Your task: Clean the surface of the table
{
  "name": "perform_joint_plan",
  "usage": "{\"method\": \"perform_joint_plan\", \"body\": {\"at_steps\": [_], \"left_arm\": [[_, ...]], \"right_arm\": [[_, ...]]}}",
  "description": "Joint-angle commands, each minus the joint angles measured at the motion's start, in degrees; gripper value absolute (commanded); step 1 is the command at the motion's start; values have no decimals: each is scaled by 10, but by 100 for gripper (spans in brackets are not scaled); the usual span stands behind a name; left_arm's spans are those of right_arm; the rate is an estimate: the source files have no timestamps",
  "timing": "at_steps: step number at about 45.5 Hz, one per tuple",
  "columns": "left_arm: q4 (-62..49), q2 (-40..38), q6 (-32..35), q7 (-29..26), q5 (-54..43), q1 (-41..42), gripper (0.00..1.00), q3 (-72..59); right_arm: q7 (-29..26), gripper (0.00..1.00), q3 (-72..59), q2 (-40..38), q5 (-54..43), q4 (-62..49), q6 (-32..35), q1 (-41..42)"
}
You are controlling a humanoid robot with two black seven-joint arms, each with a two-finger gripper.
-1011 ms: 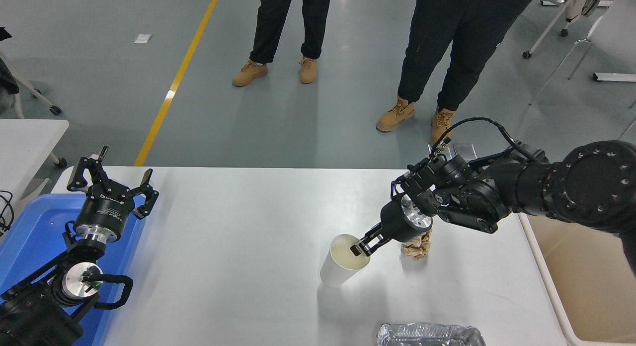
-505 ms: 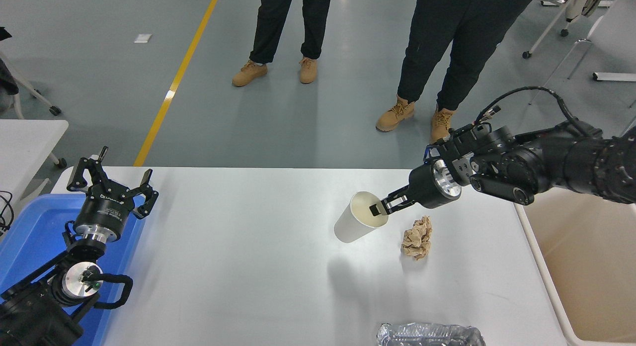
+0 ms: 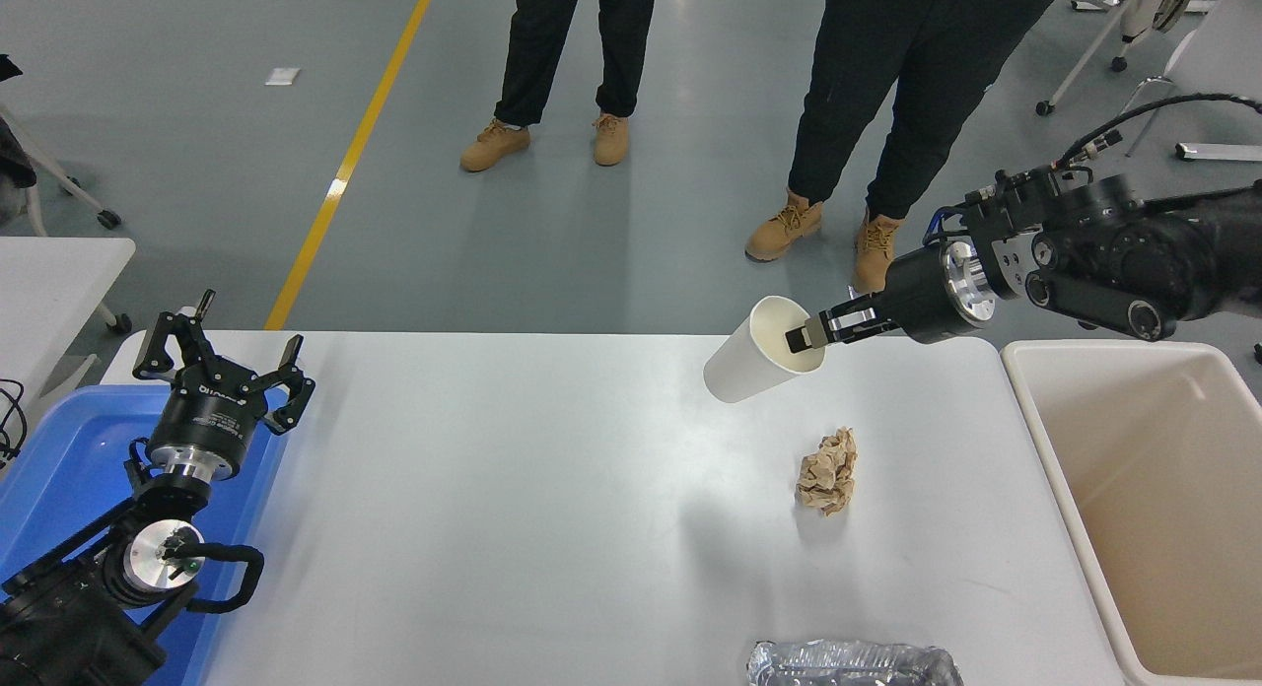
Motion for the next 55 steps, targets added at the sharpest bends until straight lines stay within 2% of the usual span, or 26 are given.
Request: {"method": "perform_joint_plan", "body": {"at_steps": [1,12,26,33,44,55], "left_arm": [[0,0,0,0,1,0,99,0],[0,0,0,0,1,0,99,0],[0,0,0,0,0,0,99,0],[0,0,0,0,0,0,99,0],[0,0,0,0,1,0,99,0],[0,0,0,0,1,0,99,0]], "right_arm": [[1,0,7,-63,36,-3,5,-4],[1,0,34,-149,40,-6,2,-41],[1,0,180,-273,47,-55,5,-172],[1,0,226,-281,86,-125,15,-231],[0,0,228,-278,175,-245,37,-279],[-5,0,229,-270,223,-310,37,-338]]}}
